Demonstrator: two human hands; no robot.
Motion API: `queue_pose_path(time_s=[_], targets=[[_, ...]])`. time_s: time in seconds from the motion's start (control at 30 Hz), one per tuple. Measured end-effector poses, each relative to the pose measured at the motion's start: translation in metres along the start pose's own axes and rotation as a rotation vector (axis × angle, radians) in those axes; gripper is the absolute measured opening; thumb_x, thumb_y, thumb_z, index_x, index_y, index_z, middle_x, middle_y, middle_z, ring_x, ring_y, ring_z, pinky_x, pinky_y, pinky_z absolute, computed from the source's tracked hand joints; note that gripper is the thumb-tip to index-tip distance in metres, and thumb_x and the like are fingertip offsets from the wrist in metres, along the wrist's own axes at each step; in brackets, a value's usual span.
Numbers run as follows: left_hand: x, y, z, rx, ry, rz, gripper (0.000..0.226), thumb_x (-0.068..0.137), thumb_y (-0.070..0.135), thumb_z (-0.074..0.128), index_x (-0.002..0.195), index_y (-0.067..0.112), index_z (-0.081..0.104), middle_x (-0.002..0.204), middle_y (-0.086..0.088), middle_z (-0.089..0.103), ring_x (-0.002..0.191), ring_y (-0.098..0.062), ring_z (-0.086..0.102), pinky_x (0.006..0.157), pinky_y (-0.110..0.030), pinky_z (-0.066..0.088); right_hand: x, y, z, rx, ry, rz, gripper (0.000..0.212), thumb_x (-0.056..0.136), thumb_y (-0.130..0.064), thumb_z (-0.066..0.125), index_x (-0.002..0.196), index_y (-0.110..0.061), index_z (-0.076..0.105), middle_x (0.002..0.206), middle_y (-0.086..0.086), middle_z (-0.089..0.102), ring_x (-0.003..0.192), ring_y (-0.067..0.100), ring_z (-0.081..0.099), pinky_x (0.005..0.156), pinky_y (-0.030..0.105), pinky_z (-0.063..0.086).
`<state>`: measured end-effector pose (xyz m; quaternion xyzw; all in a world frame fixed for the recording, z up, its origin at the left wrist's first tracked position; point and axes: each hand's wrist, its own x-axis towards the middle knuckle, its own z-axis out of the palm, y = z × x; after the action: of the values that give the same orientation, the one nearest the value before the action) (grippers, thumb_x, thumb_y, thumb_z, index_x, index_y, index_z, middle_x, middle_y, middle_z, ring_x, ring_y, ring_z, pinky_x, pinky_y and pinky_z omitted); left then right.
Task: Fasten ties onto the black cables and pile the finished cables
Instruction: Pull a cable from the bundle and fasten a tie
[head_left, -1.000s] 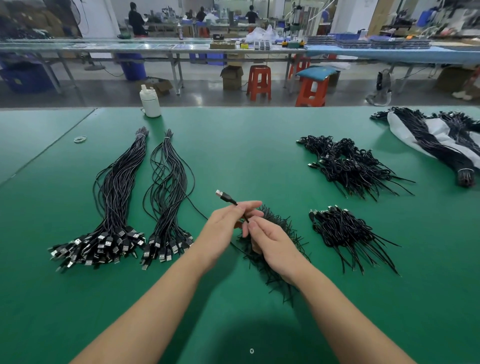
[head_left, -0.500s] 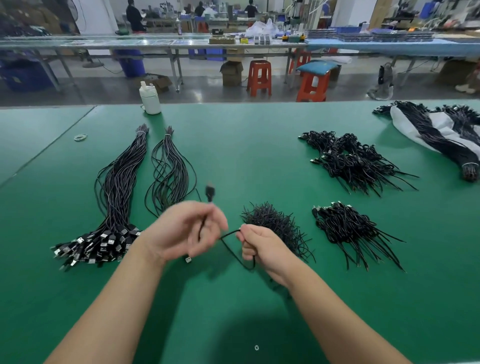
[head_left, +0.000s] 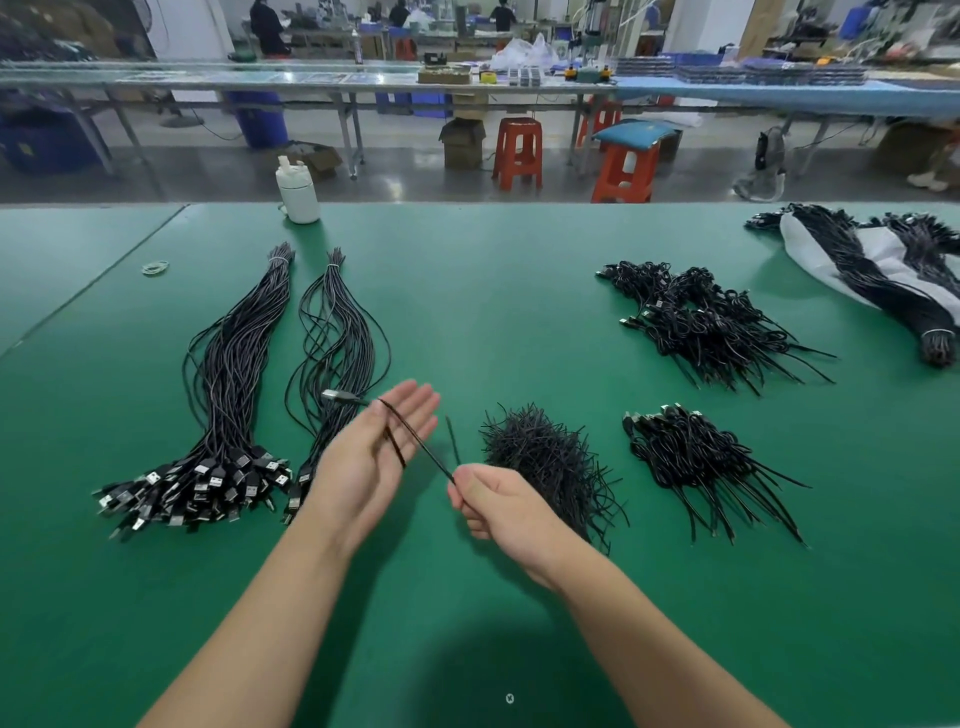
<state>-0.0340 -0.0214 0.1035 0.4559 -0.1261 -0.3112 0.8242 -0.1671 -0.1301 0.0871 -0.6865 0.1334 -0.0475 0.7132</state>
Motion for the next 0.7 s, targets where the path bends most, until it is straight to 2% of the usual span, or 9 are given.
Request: queue_pose_path(time_s=[0.1,0.2,0.27,0.3,0.4,0.47,0.5,0.57,0.7], targets=[[0.008,0.015,-0.001,-0.315,0.082,-0.006,0.047,0.109,0.028,0.023,0.127,-0.003,0.053,0.128,-0.020,0.065,0.119,-0.031,0.063,0.098,-0.045,0.048,0.001,0.012,0.007,0.008,0.014,0.033,0.038,0.107,-0.027,0.040,0.072,-0.019,0.052,0.056,-0.011,0.031,0.054,0.010,0.024,0.054,0.028,0.019],[0.008,0.027,0.003,-0.380,0.048,0.001,0.045,0.109,0.027,0.025,0.116,-0.004,0.057,0.117,-0.023,0.069,0.111,-0.035,0.067,0.090,-0.044,0.057,0.006,0.024,0.015,0.039,0.034,0.062,0.037,0.107,-0.028,0.040,0.072,-0.020,0.050,0.056,-0.012,0.031,0.055,0.011,0.024,0.057,0.032,0.018],[0.001,0.034,0.005,-0.273,-0.011,-0.036,0.039,0.106,0.026,0.032,0.109,0.000,0.060,0.097,-0.015,0.075,0.085,-0.022,0.075,0.062,-0.026,0.060,0.011,0.027,0.018,0.123,0.065,0.074,0.037,0.107,-0.029,0.040,0.073,-0.020,0.051,0.057,-0.010,0.029,0.054,0.011,0.026,0.058,0.030,0.022],[-0.004,0.037,0.003,-0.168,-0.063,-0.057,0.035,0.103,0.026,0.038,0.105,0.002,0.063,0.086,-0.010,0.075,0.065,-0.014,0.071,0.047,-0.019,0.051,0.014,0.027,0.017,0.190,0.084,0.079,0.037,0.107,-0.029,0.041,0.074,-0.019,0.052,0.057,-0.009,0.029,0.054,0.011,0.026,0.058,0.028,0.025],[-0.017,0.042,-0.012,0.286,-0.423,-0.257,0.036,0.096,0.026,0.047,0.099,-0.003,0.070,0.081,-0.016,0.073,0.036,-0.012,0.054,0.035,-0.015,0.035,0.026,0.017,0.007,0.408,0.124,0.097,0.038,0.105,-0.027,0.044,0.070,-0.016,0.053,0.057,-0.006,0.030,0.052,0.010,0.027,0.055,0.024,0.030],[-0.022,0.037,-0.022,0.707,-0.669,-0.434,0.040,0.103,0.025,0.041,0.105,-0.008,0.064,0.091,-0.022,0.074,0.046,-0.018,0.065,0.038,-0.020,0.044,0.031,0.009,0.000,0.483,0.131,0.087,0.042,0.105,-0.026,0.045,0.065,-0.017,0.055,0.055,-0.005,0.033,0.050,0.011,0.028,0.054,0.025,0.030],[-0.022,0.031,-0.024,0.854,-0.671,-0.485,0.039,0.107,0.025,0.036,0.109,-0.005,0.062,0.094,-0.020,0.074,0.055,-0.022,0.070,0.044,-0.024,0.050,0.032,0.005,-0.001,0.491,0.127,0.077,0.043,0.105,-0.026,0.045,0.064,-0.017,0.055,0.055,-0.005,0.032,0.050,0.011,0.027,0.053,0.025,0.030],[-0.019,0.014,-0.023,0.911,-0.472,-0.452,0.036,0.109,0.022,0.033,0.115,0.000,0.061,0.099,-0.016,0.075,0.076,-0.031,0.074,0.062,-0.032,0.059,0.033,0.002,0.000,0.481,0.109,0.060,0.041,0.105,-0.025,0.042,0.068,-0.016,0.054,0.056,-0.005,0.029,0.050,0.010,0.026,0.054,0.025,0.028],[-0.011,-0.021,-0.014,0.547,-0.101,-0.205,0.037,0.108,0.019,0.033,0.126,-0.002,0.058,0.115,-0.024,0.070,0.104,-0.037,0.069,0.096,-0.043,0.054,0.028,0.001,0.004,0.185,0.068,-0.011,0.040,0.108,-0.021,0.039,0.074,-0.021,0.060,0.055,-0.010,0.039,0.052,0.007,0.031,0.055,0.025,0.026]])
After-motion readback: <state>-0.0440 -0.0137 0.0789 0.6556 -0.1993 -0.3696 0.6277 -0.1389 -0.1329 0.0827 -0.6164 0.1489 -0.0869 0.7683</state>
